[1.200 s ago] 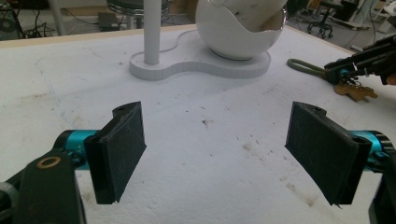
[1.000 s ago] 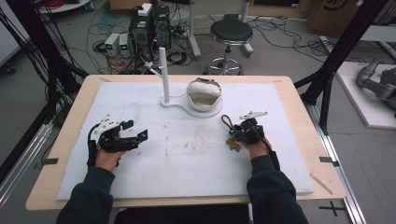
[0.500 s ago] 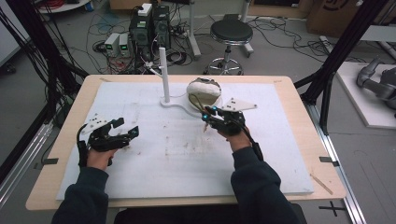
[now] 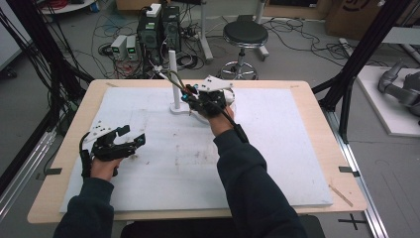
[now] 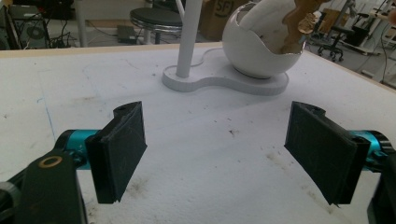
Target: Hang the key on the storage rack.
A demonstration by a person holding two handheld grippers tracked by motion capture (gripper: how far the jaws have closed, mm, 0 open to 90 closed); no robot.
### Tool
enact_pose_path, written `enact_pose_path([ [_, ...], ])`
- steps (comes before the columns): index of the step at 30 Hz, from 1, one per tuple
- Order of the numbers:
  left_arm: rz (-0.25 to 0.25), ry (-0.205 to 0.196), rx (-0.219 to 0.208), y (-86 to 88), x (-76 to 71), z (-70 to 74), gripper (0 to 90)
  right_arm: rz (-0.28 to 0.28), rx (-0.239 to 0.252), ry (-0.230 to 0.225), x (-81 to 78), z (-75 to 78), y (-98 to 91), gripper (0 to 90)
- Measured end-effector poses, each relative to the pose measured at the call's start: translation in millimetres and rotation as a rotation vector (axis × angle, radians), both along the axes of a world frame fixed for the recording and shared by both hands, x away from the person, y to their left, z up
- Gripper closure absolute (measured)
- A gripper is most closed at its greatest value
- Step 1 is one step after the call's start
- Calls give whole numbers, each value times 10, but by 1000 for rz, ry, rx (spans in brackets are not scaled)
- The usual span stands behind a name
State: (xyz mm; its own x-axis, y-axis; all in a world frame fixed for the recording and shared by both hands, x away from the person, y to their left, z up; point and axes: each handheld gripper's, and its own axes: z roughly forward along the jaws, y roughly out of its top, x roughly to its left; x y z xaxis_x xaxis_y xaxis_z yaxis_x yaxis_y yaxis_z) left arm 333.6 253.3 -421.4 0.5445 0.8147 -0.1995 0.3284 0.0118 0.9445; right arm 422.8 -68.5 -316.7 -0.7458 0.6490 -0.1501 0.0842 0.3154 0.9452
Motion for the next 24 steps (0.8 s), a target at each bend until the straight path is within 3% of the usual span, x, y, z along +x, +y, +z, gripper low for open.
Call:
enact_pose_path([
  [1,0,2,-1,2,0,0,199,-11,-32,-12,45,19,75,733],
  [4,-1,1,-2,2,0,-1,201,-46,-61,-12,133,14,175,733],
  [11,-2,1,-5,2,3,-5,202,-94,-144,6,276,-72,280,731],
  [15,-2,2,-9,4,4,-7,202,-96,-132,21,301,-103,281,684],
  [16,-3,3,-8,9,2,-8,202,-85,-114,38,302,-95,259,637],
  [19,-1,5,-16,16,2,-12,202,-79,-91,39,289,-67,229,605],
  [24,3,11,-28,24,-5,-14,203,-62,-55,62,208,-42,18,548],
])
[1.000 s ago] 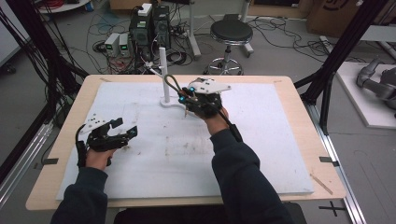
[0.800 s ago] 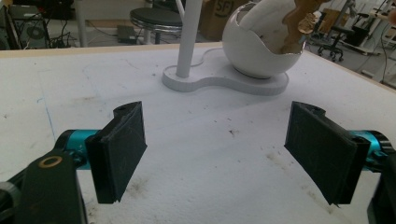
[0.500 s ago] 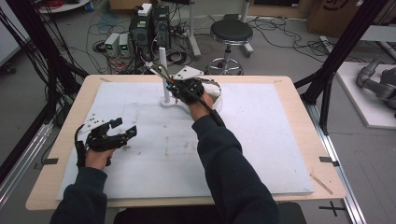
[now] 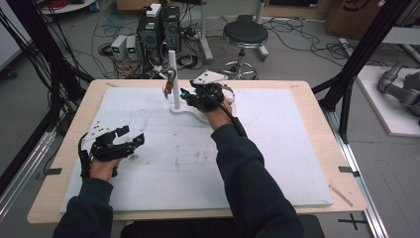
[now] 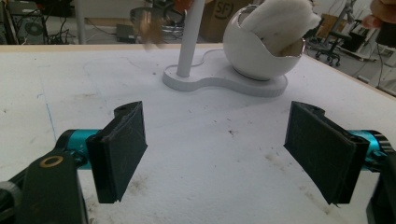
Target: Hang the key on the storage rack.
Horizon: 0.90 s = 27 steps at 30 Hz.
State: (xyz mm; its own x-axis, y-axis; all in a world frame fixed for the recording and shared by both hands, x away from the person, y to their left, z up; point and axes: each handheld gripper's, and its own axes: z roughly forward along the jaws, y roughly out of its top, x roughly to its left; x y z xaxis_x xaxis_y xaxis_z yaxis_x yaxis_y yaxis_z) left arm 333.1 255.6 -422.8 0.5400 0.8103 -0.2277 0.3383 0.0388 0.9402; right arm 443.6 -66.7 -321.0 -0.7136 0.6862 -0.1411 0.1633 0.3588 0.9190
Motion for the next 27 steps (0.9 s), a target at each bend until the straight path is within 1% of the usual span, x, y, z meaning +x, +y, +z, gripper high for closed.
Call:
enact_pose_path([
  [1,1,1,0,2,0,-2,203,1,5,1,-25,-22,-81,533],
  [2,2,3,1,2,0,-3,203,7,7,20,-33,-43,-151,494],
  [3,2,3,1,2,0,-3,203,9,6,59,-30,-62,-221,451],
  [4,-1,7,0,-1,2,-4,203,9,6,59,-30,-62,-221,451],
  [6,-4,24,-18,-10,10,-10,203,19,31,85,-55,-122,-389,408],
  [7,-5,26,-19,-17,12,-11,203,5,15,130,-71,-173,-549,330],
  [8,-10,24,-16,-23,14,-10,203,-7,18,139,-89,-205,-627,315],
  [9,-15,23,-19,-34,16,-10,203,-7,18,139,-89,-205,-627,315],
  [10,-21,18,-19,-48,19,-10,203,-3,30,137,-116,-236,-713,313],
  [11,-26,10,-15,-82,23,-12,202,-18,27,149,-169,-282,-870,275],
  [12,-26,10,-15,-82,23,-12,202,-18,27,149,-169,-282,-870,275],
  [13,-32,8,-11,-97,26,-17,202,-28,41,141,-244,-330,-1023,259],
  [14,-43,8,-8,-123,33,-24,201,-37,39,147,-283,-347,-1092,242],
  [16,-48,4,-13,-137,34,-27,197,-49,37,129,-372,-394,-1230,220],
  [18,-64,-7,-17,-151,39,-26,195,-57,28,118,-461,-448,-1361,218],
  [20,-64,-12,-18,-174,45,-24,195,-68,28,116,-551,-512,-1498,216],
  [21,-66,-8,-11,-188,52,-18,195,-82,24,117,-598,-546,-1569,216],
  [22,-65,-14,-13,-205,54,-13,195,-85,31,120,-642,-586,-1639,216],
  [23,-71,-21,-3,-214,54,-7,196,-97,37,128,-689,-622,-1707,216],
  [24,-73,-28,-3,-230,54,-4,196,-104,39,122,-728,-661,-1779,216],
  [25,-77,-31,2,-237,52,-2,196,-104,39,122,-728,-661,-1779,216],
  [26,-81,-38,13,-248,52,1,196,-123,28,132,-810,-728,-1900,215],
  [27,-81,-38,13,-248,52,1,196,-129,27,125,-843,-759,-1961,216],
])
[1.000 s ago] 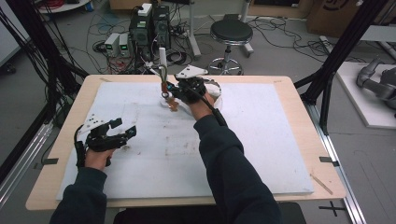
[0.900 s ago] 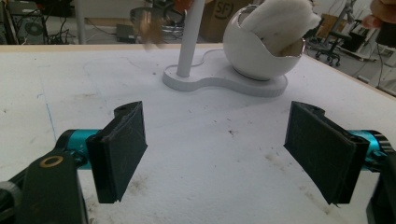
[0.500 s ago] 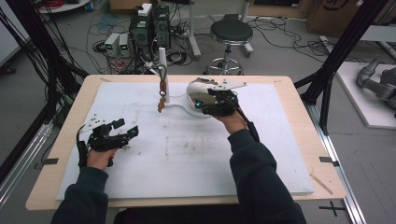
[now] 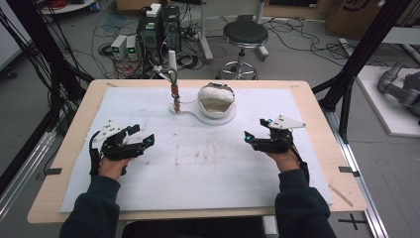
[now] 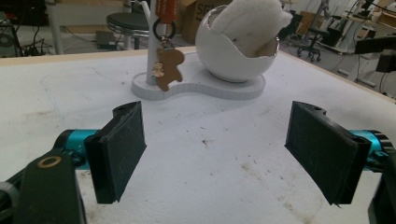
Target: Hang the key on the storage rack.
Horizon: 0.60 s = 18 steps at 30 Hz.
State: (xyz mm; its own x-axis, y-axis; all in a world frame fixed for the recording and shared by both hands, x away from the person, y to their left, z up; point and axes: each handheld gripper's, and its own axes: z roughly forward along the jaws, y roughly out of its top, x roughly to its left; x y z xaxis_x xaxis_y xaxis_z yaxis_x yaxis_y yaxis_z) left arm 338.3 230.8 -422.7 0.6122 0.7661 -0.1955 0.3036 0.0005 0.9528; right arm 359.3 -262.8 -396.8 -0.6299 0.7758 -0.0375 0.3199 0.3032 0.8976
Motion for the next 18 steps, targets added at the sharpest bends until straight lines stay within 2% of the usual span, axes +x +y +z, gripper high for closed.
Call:
enact_pose_path([
  [5,12,-5,5,7,-4,5,196,-37,-16,-1,-127,-92,-224,216],
  [8,13,-7,8,11,-3,5,196,-55,7,-4,-163,-105,-299,216],
  [13,12,-8,20,5,-18,11,196,-79,21,-2,-177,-109,-368,216],
  [18,13,-9,22,12,-24,13,196,-98,16,-11,-189,-108,-424,216],
])
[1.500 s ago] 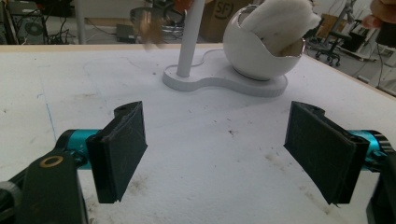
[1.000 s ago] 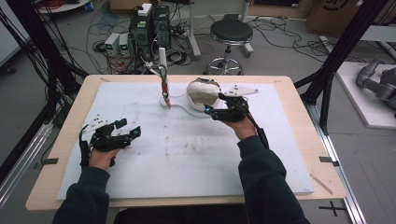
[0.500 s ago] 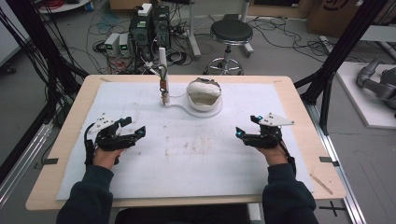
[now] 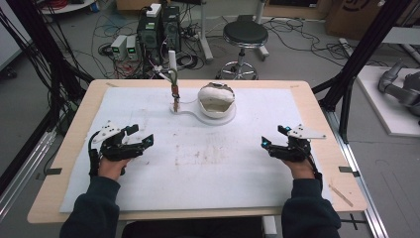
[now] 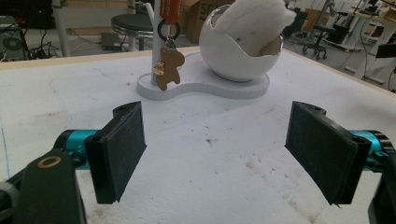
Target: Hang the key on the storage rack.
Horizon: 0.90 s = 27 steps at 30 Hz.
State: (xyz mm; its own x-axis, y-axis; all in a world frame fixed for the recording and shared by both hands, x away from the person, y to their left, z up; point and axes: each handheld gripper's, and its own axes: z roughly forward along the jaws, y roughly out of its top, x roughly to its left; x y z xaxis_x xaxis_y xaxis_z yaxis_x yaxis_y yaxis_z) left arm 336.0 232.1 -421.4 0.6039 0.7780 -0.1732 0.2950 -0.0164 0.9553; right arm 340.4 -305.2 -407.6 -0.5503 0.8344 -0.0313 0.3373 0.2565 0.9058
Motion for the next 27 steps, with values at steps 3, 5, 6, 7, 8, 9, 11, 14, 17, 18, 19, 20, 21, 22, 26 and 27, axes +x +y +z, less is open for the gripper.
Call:
enact_pose_path([
  [3,-3,-4,2,-6,-7,5,196,-7,1,0,-4,-6,-26,216],
  [5,-6,-3,6,-13,-22,7,196,-10,-3,0,-9,-9,-34,216],
  [6,-6,-3,6,-13,-22,7,196,-10,-3,0,-9,-9,-34,216],
  [7,-7,0,5,-16,-27,6,196,-11,-4,2,-11,-11,-34,216],
  [8,-8,1,9,-17,-31,8,196,-12,-4,3,-13,-13,-33,216],
  [9,-11,-1,8,-20,-37,7,196,-11,-8,0,-16,-14,-30,216],
  [11,-13,0,11,-20,-52,4,196,-10,-11,-3,-19,-10,-25,216],
  [14,-14,-5,9,-18,-65,7,196,-11,-14,2,-30,-4,-10,216],
  [17,-12,-6,6,-20,-71,11,196,-10,-30,-1,-31,-6,7,216],
  [18,-12,-6,6,-20,-71,11,196,-10,-30,-1,-31,-6,7,216],
  [19,-12,-7,7,-19,-67,9,196,-11,-34,1,-27,-9,6,216],
  [20,-12,-6,6,-17,-63,6,196,-9,-36,2,-25,-12,5,216],
  [21,-9,-6,6,-17,-61,5,196,-11,-37,4,-24,-15,3,216],
  [22,-10,-5,6,-18,-59,4,196,-11,-41,0,-21,-17,-3,216],
  [26,-7,-2,7,-29,-41,-7,197,-17,-36,4,-26,-21,-24,216],
  [27,-7,-2,7,-29,-41,-7,198,-19,-34,5,-28,-22,-26,216],
])
